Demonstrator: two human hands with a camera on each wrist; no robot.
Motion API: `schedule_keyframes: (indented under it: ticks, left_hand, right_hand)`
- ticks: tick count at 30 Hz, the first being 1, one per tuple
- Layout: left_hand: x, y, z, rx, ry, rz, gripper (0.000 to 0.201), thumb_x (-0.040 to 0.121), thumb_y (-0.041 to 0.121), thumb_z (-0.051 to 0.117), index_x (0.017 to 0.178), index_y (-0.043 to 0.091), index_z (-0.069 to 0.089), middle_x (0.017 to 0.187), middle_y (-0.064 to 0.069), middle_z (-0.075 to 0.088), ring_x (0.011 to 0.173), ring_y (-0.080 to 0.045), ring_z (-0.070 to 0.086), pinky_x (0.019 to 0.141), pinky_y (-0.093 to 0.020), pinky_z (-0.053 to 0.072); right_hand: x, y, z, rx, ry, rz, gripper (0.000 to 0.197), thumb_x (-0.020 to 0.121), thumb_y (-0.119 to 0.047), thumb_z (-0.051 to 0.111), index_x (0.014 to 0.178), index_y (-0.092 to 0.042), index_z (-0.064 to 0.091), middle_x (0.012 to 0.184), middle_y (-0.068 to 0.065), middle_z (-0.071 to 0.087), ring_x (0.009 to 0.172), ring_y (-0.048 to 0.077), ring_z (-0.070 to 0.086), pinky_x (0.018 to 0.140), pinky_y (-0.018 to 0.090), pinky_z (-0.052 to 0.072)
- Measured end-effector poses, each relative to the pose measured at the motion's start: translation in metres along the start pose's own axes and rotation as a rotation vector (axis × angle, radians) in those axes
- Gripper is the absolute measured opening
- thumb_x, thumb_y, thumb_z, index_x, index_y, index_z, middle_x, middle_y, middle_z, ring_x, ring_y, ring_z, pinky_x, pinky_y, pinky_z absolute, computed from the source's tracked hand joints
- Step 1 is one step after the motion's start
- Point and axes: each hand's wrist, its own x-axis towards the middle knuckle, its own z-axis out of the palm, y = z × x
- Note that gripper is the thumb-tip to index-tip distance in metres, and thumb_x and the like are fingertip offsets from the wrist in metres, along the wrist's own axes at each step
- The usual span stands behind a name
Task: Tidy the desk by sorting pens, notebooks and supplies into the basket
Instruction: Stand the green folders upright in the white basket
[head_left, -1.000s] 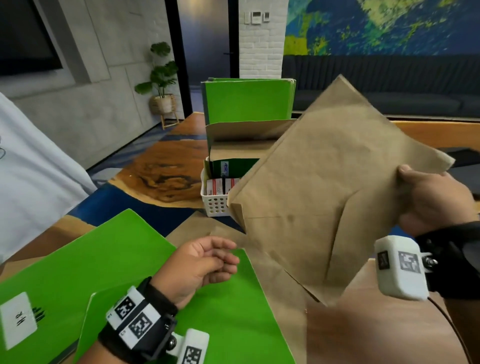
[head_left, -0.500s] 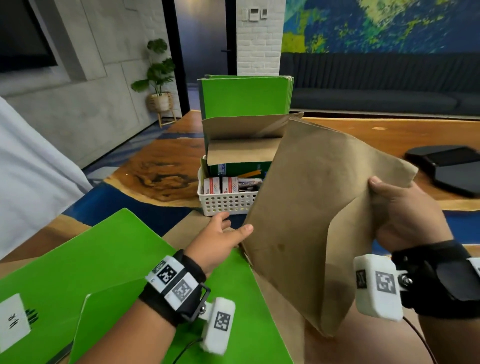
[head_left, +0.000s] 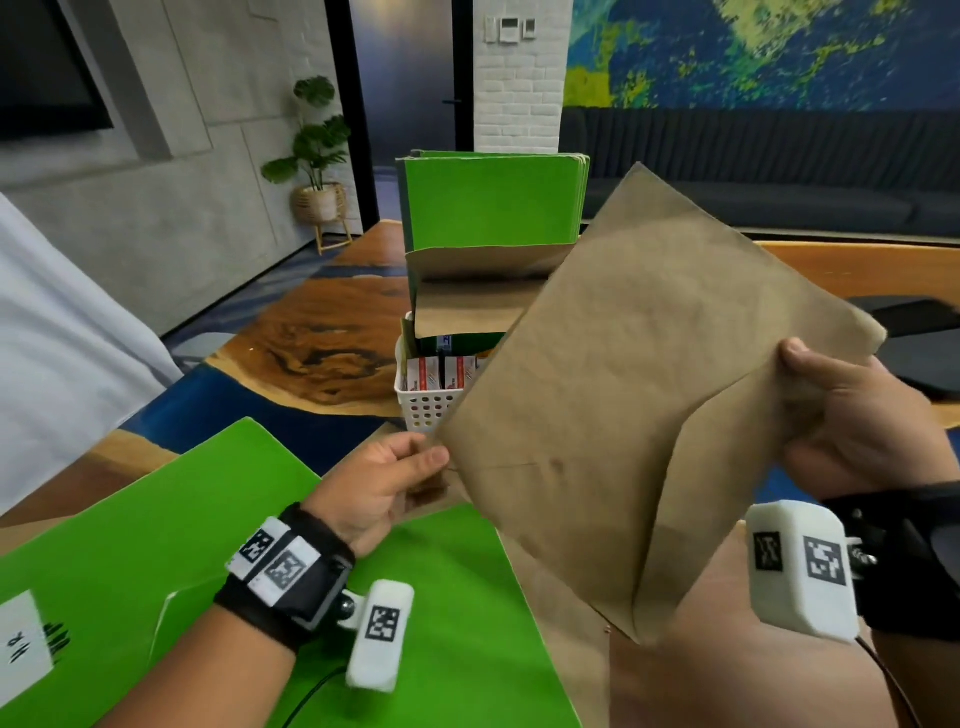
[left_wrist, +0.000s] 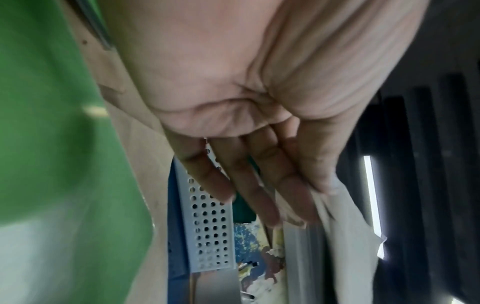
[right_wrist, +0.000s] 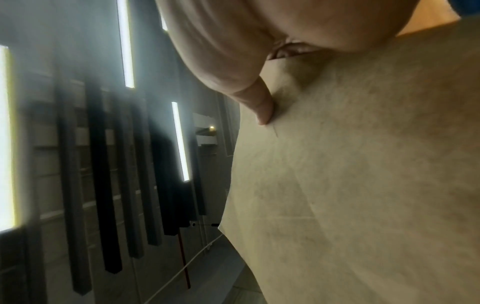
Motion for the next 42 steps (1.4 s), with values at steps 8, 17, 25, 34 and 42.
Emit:
schedule_keyframes:
  ticks: [8, 17, 25, 34, 42]
  left_hand:
    - [-0.019, 0.039, -0.001, 0.586, -0.072, 0.013, 0.064, 0.069, 0.045, 0.086, 0.126, 0.028, 0.062, 0.118, 0.001, 0.071, 0.109, -0.018, 0.067, 0.097, -0.041, 0.052]
    - [0.012, 0.175, 0.031, 0.78, 0.061, 0.234, 0.025, 0.094, 0.013, 0.064, 0.117, 0.022, 0.066, 0.107, -0.007, 0.075, 0.08, -0.018, 0.07, 0.064, -0.023, 0.057]
    - [0.037, 0.279, 0.044, 0.798, 0.261, 0.454, 0.014, 0.095, 0.009, 0.061, 0.104, 0.013, 0.072, 0.092, -0.006, 0.078, 0.08, -0.013, 0.076, 0.069, -0.021, 0.06]
    - [0.115, 0.276, 0.041, 0.758, 0.374, 0.655, 0.018, 0.098, 0.006, 0.057, 0.105, 0.017, 0.071, 0.097, -0.004, 0.075, 0.082, -0.011, 0.075, 0.071, -0.021, 0.06]
    - [0.208, 0.198, -0.016, 0.974, 0.423, 0.38, 0.014, 0.095, 0.013, 0.063, 0.096, 0.005, 0.073, 0.091, -0.015, 0.076, 0.082, -0.022, 0.074, 0.079, -0.049, 0.061]
  right_hand:
    - [0.011, 0.008, 0.028, -0.117, -0.132, 0.03, 0.029, 0.092, -0.016, 0.065, 0.121, -0.022, 0.068, 0.107, 0.014, 0.066, 0.091, 0.032, 0.063, 0.086, 0.047, 0.05]
    - [0.023, -0.042, 0.125, -0.24, -0.348, -0.435, 0.019, 0.091, -0.005, 0.067, 0.108, -0.015, 0.066, 0.094, 0.003, 0.071, 0.086, 0.018, 0.066, 0.083, 0.038, 0.056]
    - [0.065, -0.102, 0.185, -0.362, -0.439, -0.692, 0.05, 0.087, -0.015, 0.072, 0.132, -0.01, 0.052, 0.126, 0.006, 0.068, 0.111, 0.018, 0.068, 0.09, 0.036, 0.058]
    - [0.123, -0.094, 0.198, -0.744, -0.229, -0.834, 0.026, 0.077, -0.007, 0.057, 0.089, -0.023, 0.073, 0.091, -0.011, 0.074, 0.077, -0.006, 0.066, 0.075, 0.021, 0.057]
    - [0.181, -0.02, 0.166, -1.254, -0.182, -0.557, 0.013, 0.091, -0.017, 0.065, 0.079, -0.016, 0.068, 0.074, -0.002, 0.066, 0.07, 0.019, 0.062, 0.061, 0.028, 0.047]
